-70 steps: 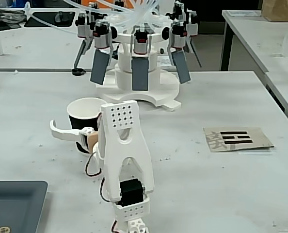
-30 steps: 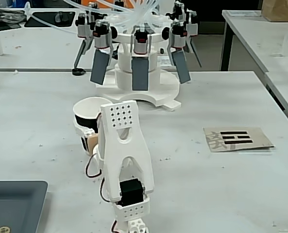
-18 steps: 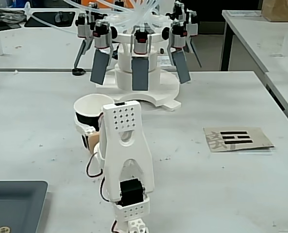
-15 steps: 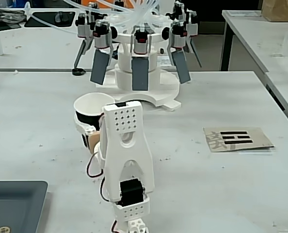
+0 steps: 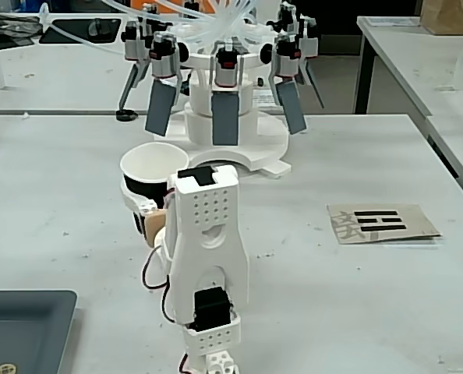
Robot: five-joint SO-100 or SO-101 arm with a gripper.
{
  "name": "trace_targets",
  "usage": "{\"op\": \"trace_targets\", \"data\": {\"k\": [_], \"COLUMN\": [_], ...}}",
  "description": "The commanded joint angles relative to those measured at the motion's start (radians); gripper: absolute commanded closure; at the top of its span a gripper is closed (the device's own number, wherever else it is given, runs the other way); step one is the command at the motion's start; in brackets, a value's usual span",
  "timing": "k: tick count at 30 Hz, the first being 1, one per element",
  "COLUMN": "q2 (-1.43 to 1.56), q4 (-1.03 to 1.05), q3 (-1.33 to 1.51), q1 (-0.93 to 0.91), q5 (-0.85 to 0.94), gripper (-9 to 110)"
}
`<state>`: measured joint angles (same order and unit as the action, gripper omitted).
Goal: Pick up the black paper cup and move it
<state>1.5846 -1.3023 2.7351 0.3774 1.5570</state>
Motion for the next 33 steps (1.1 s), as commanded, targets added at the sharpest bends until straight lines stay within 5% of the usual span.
{"op": "trace_targets", "data": {"k": [1, 33], "q2": [0.084, 0.291], "q4": [-0.018, 0.023], "q3": [0.017, 0.127], "q1": [-0.006, -0.215], "q5": [-0.006, -0.018], "gripper": [97, 96]}}
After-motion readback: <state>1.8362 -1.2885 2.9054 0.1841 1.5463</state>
